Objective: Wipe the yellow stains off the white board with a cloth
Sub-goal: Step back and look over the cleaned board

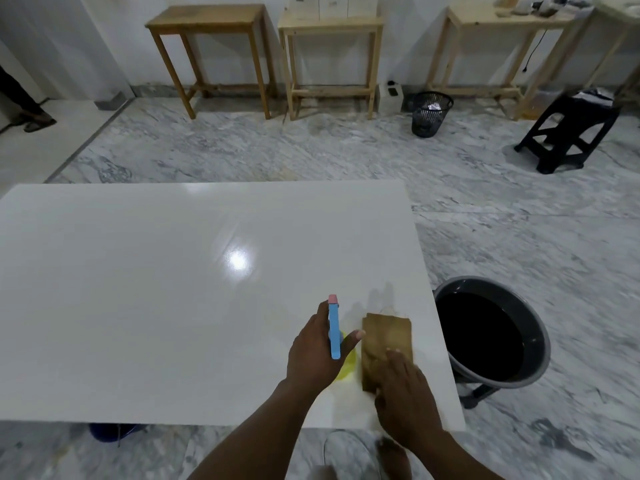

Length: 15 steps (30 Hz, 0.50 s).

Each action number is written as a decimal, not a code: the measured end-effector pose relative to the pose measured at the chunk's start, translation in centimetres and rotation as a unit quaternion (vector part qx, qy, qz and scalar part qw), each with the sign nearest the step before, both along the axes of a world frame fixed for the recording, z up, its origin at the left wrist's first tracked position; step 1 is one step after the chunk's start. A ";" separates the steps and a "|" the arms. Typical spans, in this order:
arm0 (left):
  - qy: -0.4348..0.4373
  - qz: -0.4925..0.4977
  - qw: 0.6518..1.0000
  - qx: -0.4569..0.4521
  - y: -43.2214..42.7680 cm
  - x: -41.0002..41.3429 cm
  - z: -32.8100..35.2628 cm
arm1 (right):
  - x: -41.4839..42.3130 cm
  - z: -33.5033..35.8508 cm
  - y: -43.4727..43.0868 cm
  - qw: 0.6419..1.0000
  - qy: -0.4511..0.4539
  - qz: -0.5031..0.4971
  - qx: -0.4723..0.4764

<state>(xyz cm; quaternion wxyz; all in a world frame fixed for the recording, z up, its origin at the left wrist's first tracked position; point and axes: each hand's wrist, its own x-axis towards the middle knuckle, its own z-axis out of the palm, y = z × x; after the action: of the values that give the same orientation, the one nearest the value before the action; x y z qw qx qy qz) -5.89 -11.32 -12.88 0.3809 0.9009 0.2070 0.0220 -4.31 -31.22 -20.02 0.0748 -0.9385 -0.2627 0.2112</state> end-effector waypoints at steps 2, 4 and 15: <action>0.023 -0.003 0.999 -0.023 0.5 -0.7 -0.6 | 0.1 0.1 0.4 1.000 0.009 -0.014 0.011; 0.050 0.005 0.998 -0.048 0.4 -1.2 -0.5 | 0.1 0.4 0.9 1.000 0.020 -0.011 -0.001; 0.152 -0.066 0.986 -0.035 0.6 -2.6 -0.3 | 0.4 2.3 0.8 0.998 0.067 -0.005 -0.007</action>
<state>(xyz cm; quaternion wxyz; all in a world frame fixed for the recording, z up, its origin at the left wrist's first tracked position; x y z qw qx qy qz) -8.48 -10.73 -13.20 0.3769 0.8915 0.2034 -0.1474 -3.92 -30.39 -17.75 0.0868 -0.9239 -0.2508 0.2755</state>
